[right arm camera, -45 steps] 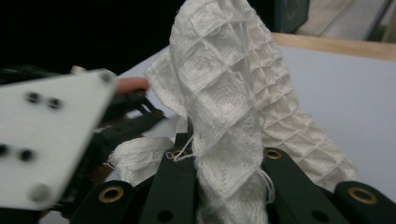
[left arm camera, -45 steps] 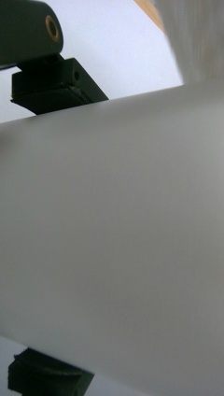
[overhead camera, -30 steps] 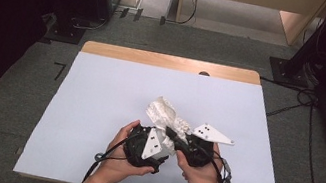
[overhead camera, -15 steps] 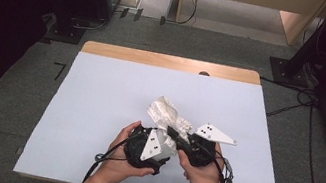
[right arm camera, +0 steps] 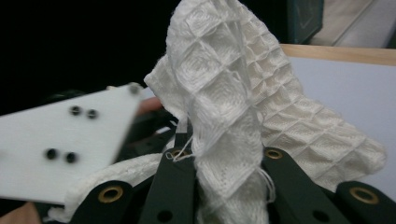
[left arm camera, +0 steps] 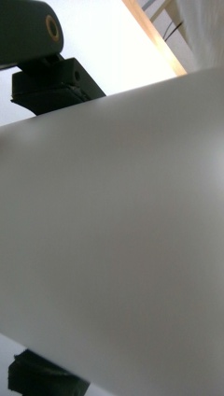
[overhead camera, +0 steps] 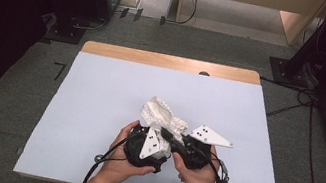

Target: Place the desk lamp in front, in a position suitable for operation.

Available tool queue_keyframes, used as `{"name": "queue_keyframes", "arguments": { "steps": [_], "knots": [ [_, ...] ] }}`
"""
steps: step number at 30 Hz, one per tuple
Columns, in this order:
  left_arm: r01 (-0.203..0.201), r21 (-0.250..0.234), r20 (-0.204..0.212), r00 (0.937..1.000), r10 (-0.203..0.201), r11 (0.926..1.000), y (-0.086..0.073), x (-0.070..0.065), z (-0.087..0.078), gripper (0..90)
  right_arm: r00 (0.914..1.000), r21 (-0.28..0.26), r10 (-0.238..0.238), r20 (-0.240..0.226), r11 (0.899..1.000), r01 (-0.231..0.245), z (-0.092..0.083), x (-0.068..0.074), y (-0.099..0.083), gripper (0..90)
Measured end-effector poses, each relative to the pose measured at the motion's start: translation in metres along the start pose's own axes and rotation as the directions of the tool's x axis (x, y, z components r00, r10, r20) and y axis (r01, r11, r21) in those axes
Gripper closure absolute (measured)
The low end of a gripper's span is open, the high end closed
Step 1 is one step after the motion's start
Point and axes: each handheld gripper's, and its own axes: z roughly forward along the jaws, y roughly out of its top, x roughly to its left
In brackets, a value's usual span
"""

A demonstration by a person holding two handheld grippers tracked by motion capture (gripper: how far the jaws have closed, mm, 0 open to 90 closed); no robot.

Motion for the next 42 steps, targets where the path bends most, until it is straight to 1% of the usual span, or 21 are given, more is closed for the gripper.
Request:
{"name": "queue_keyframes", "arguments": {
  "steps": [2, 4, 8, 10, 12, 15, 16, 20, 21, 22, 23, 25, 26, 30, 32, 33, 34, 35, 36, 40, 42],
  "knots": [
    [0.043, -0.015, 0.012, 0.9990, -0.043, 0.9990, -0.001, 0.007, -0.002, 8.5, 0.9988, 0.005, -0.004, 0.048, 1.000, 0.004, -0.001, -0.007, -0.001, 82.3],
    [0.054, -0.017, 0.005, 0.9985, -0.054, 0.9984, -0.002, 0.011, -0.004, 8.5, 0.9984, 0.004, 0.020, 0.052, 1.000, -0.020, -0.002, -0.014, -0.002, 82.3],
    [0.075, -0.032, 0.011, 0.9972, -0.074, 0.9967, -0.003, 0.014, -0.004, 8.5, 0.9995, 0.013, 0.005, 0.031, 1.000, -0.005, -0.005, -0.010, -0.001, 82.4],
    [0.072, -0.044, 0.023, 0.9972, -0.071, 0.9964, -0.004, 0.012, -0.003, 8.6, 0.9973, 0.012, -0.059, -0.043, 0.998, 0.060, -0.004, 0.004, 0.000, 82.4],
    [0.071, -0.054, 0.027, 0.9972, -0.069, 0.9960, -0.004, 0.010, -0.003, 8.6, 0.9960, 0.013, -0.080, -0.038, 0.997, 0.081, -0.003, 0.009, 0.001, 82.4],
    [0.056, -0.059, 0.022, 0.9982, -0.055, 0.9967, -0.003, 0.008, -0.004, 8.5, 0.9959, -0.006, -0.090, 0.008, 0.996, 0.090, -0.002, 0.009, 0.002, 82.1],
    [0.056, -0.062, 0.018, 0.9983, -0.055, 0.9965, -0.004, 0.009, -0.006, 8.5, 0.9968, -0.003, -0.071, 0.036, 0.997, 0.071, -0.002, 0.001, 0.001, 82.1],
    [0.091, -0.076, 0.021, 0.9958, -0.090, 0.9930, -0.005, 0.016, -0.008, 8.5, 0.9972, 0.009, -0.041, 0.062, 0.999, 0.041, -0.007, -0.012, 0.001, 82.3],
    [0.134, -0.099, 0.023, 0.9909, -0.132, 0.9861, -0.007, 0.023, -0.010, 8.5, 0.9969, 0.011, -0.044, 0.065, 0.999, 0.043, -0.009, -0.013, 0.003, 82.2],
    [0.134, -0.099, 0.023, 0.9909, -0.132, 0.9861, -0.007, 0.023, -0.010, 8.5, 0.9967, 0.006, -0.042, 0.069, 0.999, 0.042, -0.010, -0.014, 0.004, 82.1],
    [0.176, -0.133, 0.031, 0.9844, -0.173, 0.9755, -0.009, 0.032, -0.011, 8.5, 0.9972, -0.007, -0.030, 0.068, 1.000, 0.030, -0.012, -0.016, 0.005, 81.9],
    [0.196, -0.169, 0.025, 0.9805, -0.195, 0.9659, -0.011, 0.040, -0.011, 8.4, 0.9969, -0.034, -0.007, 0.079, 0.999, 0.009, -0.016, -0.021, 0.007, 81.7],
    [0.196, -0.169, 0.025, 0.9805, -0.195, 0.9659, -0.011, 0.040, -0.011, 8.4, 0.9969, -0.034, -0.007, 0.079, 0.999, 0.009, -0.016, -0.021, 0.007, 81.7],
    [0.283, -0.224, 0.022, 0.9581, -0.286, 0.9325, -0.022, 0.058, -0.006, 8.3, 0.9950, -0.052, 0.014, 0.099, 0.999, -0.009, -0.021, -0.029, 0.008, 81.6],
    [0.302, -0.221, -0.002, 0.9507, -0.310, 0.9274, -0.032, 0.062, -0.003, 8.3, 0.9943, -0.048, 0.010, 0.106, 0.999, -0.005, -0.021, -0.031, 0.006, 81.6],
    [0.305, -0.213, -0.017, 0.9487, -0.316, 0.9282, -0.037, 0.063, -0.001, 8.3, 0.9938, -0.043, 0.006, 0.111, 0.999, -0.002, -0.020, -0.031, 0.005, 81.5],
    [0.295, -0.179, -0.048, 0.9503, -0.308, 0.9386, -0.044, 0.064, 0.004, 8.3, 0.9932, -0.034, 0.003, 0.116, 0.999, 0.001, -0.017, -0.033, 0.003, 81.3],
    [0.295, -0.179, -0.048, 0.9503, -0.308, 0.9386, -0.044, 0.064, 0.004, 8.3, 0.9932, -0.034, 0.003, 0.116, 0.999, 0.001, -0.017, -0.033, 0.003, 81.3],
    [0.272, -0.167, -0.068, 0.9558, -0.286, 0.9477, -0.049, 0.062, 0.006, 8.2, 0.9929, -0.025, 0.004, 0.119, 1.000, -0.001, -0.015, -0.035, 0.000, 81.0],
    [0.264, -0.155, -0.056, 0.9597, -0.275, 0.9519, -0.053, 0.058, 0.008, 8.1, 0.9938, 0.010, 0.004, 0.111, 1.000, -0.005, -0.006, -0.038, -0.009, 80.5],
    [0.282, -0.144, -0.040, 0.9560, -0.291, 0.9485, -0.054, 0.058, 0.007, 8.1, 0.9940, 0.019, -0.002, 0.109, 1.000, 0.000, -0.003, -0.038, -0.011, 80.4]
  ]
}}
